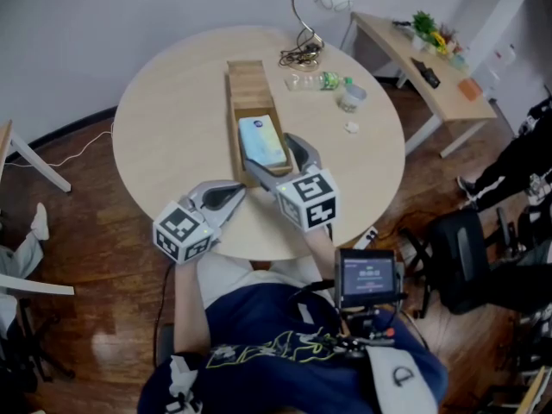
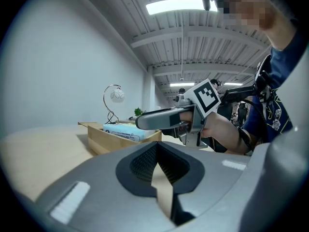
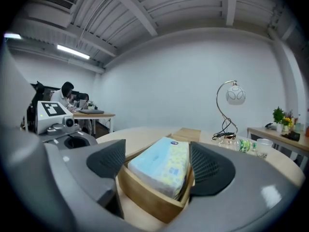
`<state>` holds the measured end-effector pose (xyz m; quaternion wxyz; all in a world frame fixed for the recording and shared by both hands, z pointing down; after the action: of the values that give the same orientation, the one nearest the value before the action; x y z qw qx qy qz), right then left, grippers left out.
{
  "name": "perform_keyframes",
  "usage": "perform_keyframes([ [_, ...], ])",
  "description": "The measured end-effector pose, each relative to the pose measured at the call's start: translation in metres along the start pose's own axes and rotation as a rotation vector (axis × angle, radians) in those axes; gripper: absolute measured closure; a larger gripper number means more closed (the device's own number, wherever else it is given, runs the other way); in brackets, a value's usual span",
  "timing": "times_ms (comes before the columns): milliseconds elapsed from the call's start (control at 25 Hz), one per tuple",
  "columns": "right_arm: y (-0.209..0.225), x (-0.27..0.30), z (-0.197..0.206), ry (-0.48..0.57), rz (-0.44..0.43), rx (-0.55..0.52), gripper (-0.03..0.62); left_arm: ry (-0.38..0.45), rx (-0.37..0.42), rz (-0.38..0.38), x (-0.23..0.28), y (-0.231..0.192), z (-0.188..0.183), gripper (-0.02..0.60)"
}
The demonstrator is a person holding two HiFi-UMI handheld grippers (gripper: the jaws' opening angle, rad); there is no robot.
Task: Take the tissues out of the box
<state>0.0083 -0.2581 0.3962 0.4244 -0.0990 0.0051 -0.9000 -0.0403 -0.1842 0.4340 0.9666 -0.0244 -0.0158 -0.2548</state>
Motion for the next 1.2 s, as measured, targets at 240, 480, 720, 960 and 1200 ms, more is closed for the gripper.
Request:
perform_keyframes([
  [240, -0.001, 0.016, 0.010, -0.101, 0.011, -0.015, 0.194, 0.004, 0.006, 0.003, -0.001, 0.001, -0.002, 0.581],
  [480, 0.002, 0.023, 0.016, -0.185, 0.026, -0.012, 0.189, 0.010, 0.007, 0.004, -0.001, 0.002, -0.002, 0.581],
  [720, 0.005, 0.027, 0.020, -0.232, -0.020, 0.060, 0.169, 0.008, 0.005, 0.002, -0.001, 0.002, -0.003, 0.581],
  [960, 0.009, 0.029, 0.022, -0.270, -0.018, 0.055, 0.174, 0.011, 0.009, 0.006, 0.000, 0.002, -0.001, 0.581],
  [1200, 0.011, 0.026, 0.024, -0.296, -0.001, 0.055, 0.217, 0.008, 0.010, 0.004, -0.001, 0.003, -0.001, 0.581],
])
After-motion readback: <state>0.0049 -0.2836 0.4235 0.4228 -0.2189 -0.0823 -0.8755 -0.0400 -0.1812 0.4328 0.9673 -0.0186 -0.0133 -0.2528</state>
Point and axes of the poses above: the fingertips, and each gripper's own axes: x forward along the fingers, y to its right, z out of its underside, the point moved 1 cm from there along -x, backward along the fingers, and after that the axes turned 4 degrees about y, right-handed, at the moved point
